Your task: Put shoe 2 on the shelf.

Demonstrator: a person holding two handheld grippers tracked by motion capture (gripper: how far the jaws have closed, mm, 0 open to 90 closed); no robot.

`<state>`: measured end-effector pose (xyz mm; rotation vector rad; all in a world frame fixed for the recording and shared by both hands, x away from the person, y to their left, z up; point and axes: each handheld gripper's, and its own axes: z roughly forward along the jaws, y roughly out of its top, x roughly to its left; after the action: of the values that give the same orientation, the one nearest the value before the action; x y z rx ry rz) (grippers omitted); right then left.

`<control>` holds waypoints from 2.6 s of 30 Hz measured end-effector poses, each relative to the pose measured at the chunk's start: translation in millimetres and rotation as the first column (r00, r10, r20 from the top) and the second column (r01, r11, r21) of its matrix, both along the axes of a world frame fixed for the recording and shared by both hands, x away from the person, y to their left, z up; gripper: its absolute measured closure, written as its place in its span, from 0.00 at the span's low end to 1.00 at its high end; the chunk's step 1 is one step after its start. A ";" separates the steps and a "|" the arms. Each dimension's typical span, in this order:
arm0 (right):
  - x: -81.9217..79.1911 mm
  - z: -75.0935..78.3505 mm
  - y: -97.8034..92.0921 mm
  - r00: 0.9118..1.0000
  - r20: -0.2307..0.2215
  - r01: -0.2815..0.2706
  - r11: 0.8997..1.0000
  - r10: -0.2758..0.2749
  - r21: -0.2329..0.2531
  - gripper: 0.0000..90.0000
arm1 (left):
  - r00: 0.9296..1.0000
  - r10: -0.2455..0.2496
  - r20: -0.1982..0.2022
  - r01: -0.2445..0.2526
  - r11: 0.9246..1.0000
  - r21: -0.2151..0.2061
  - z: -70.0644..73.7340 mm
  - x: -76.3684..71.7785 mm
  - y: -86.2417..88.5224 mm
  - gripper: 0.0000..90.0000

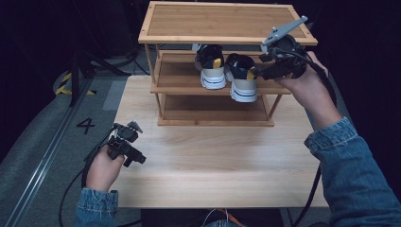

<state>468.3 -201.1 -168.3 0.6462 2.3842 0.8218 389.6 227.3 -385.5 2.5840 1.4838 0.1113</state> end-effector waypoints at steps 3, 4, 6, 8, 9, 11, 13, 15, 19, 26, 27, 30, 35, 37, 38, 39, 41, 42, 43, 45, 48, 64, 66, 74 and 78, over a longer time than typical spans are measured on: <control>-9.2 -2.3 -6.9 1.000 -0.002 0.007 1.000 -0.007 0.001 0.56 | 1.000 -0.012 -0.007 0.012 1.000 -0.003 -0.6 4.3 -5.6 0.20; -12.5 -3.9 -8.8 1.000 -0.009 0.003 1.000 -0.003 0.003 0.59 | 1.000 -0.017 -0.004 0.017 1.000 -0.002 -1.1 5.6 -6.9 0.20; -18.4 -9.0 -12.0 1.000 -0.026 0.001 1.000 -0.001 0.000 0.65 | 1.000 -0.025 -0.008 0.025 1.000 0.001 -1.0 8.5 -10.7 0.20; -19.3 -10.5 -12.4 1.000 -0.030 0.001 1.000 -0.001 -0.001 0.68 | 1.000 -0.023 -0.012 0.023 1.000 -0.002 -1.3 9.4 -12.8 0.20; -20.4 -14.4 -12.6 0.999 -0.042 0.009 1.000 -0.009 0.001 0.73 | 1.000 -0.031 -0.002 0.031 0.999 -0.006 -1.9 10.5 -14.1 0.20; -20.0 -22.2 -12.4 0.998 -0.057 0.022 1.000 -0.022 0.003 0.78 | 0.999 -0.037 -0.003 0.037 0.999 -0.004 -2.0 12.1 -16.0 0.20; -18.1 -29.5 -11.3 0.997 -0.070 0.030 1.000 -0.030 -0.001 0.80 | 0.999 -0.042 -0.008 0.042 0.999 0.001 -1.7 13.2 -16.8 0.20; -14.9 -37.0 -9.7 0.996 -0.089 0.028 1.000 -0.028 0.002 0.80 | 0.999 -0.045 -0.008 0.045 0.999 -0.001 -2.4 13.8 -17.4 0.20; -8.1 -50.2 -3.9 0.993 -0.114 0.030 1.000 -0.030 -0.002 0.80 | 0.999 -0.039 -0.010 0.039 0.999 0.002 -3.1 13.1 -16.2 0.20; 2.2 -57.6 2.1 0.987 -0.150 0.053 0.999 -0.050 0.013 0.86 | 1.000 -0.027 -0.011 0.027 1.000 0.002 -3.5 8.6 -10.5 0.20; 3.0 -57.8 3.0 0.988 -0.149 0.054 0.998 -0.051 0.015 0.86 | 1.000 -0.024 -0.017 0.024 1.000 0.002 -3.3 8.0 -9.7 0.20; 5.3 -58.9 6.2 0.989 -0.137 0.055 0.998 -0.054 0.007 0.87 | 1.000 -0.002 -0.027 0.002 1.000 -0.011 -4.2 3.7 -6.8 0.20; 13.8 -60.6 10.4 0.989 -0.130 0.069 0.998 -0.068 0.008 0.87 | 1.000 0.007 -0.009 -0.007 1.000 0.007 -3.1 -2.3 2.0 0.20; 17.4 -62.3 12.3 0.990 -0.120 0.077 0.997 -0.076 0.008 0.87 | 1.000 0.020 -0.012 -0.020 1.000 0.004 -4.0 -4.9 5.5 0.20; 20.4 -63.6 13.6 0.990 -0.117 0.085 0.996 -0.083 0.010 0.87 | 1.000 0.023 -0.019 -0.023 1.000 0.006 -4.8 -5.6 6.4 0.20; 22.8 -64.0 14.7 0.990 -0.115 0.087 0.996 -0.085 0.017 0.87 | 0.999 0.027 -0.018 -0.027 1.000 0.009 -5.6 -6.5 6.5 0.20; 26.3 -64.3 16.7 0.989 -0.113 0.100 0.995 -0.098 0.013 0.87 | 0.999 0.027 -0.025 -0.027 1.000 0.008 -6.7 -8.6 5.9 0.20; 28.3 -64.7 17.5 0.989 -0.106 0.102 0.995 -0.101 0.010 0.87 | 0.999 0.027 -0.025 -0.027 1.000 0.008 -6.7 -8.6 5.9 0.20; 29.6 -65.0 17.7 0.989 -0.105 0.103 0.995 -0.101 0.011 0.87 | 0.999 0.022 -0.023 -0.022 1.000 0.010 -7.0 -9.2 6.3 0.20; 30.9 -65.1 17.5 0.989 -0.106 0.104 0.994 -0.102 0.012 0.87 | 0.999 0.031 -0.028 -0.030 0.999 0.010 -8.1 -10.9 7.2 0.20; 35.6 -66.1 16.1 0.987 -0.108 0.120 0.993 -0.117 0.018 0.87 | 0.999 0.040 -0.032 -0.040 0.999 0.013 -9.9 -12.2 9.4 0.20; 46.7 -74.4 20.7 0.985 -0.046 0.169 0.985 -0.168 0.027 0.84 | 0.998 0.043 -0.045 -0.042 0.999 0.016 -14.2 -12.7 9.6 0.20; 47.0 -75.3 20.6 0.985 -0.038 0.167 0.985 -0.166 0.033 0.83 | 0.998 0.043 -0.046 -0.043 0.999 0.014 -14.5 -12.6 9.1 0.20; 44.7 -75.7 19.5 0.986 -0.050 0.164 0.985 -0.162 0.054 0.74 | 0.998 0.043 -0.044 -0.042 0.999 0.009 -12.6 -11.5 9.0 0.20; 33.5 -71.2 15.3 0.990 -0.052 0.135 0.988 -0.131 0.078 0.71 | 0.999 0.034 -0.041 -0.034 0.999 0.004 -11.4 -9.3 7.0 0.20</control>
<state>501.8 -185.8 -239.5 0.8560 2.3296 0.8574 380.3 234.3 -396.8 2.5793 1.5431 0.0643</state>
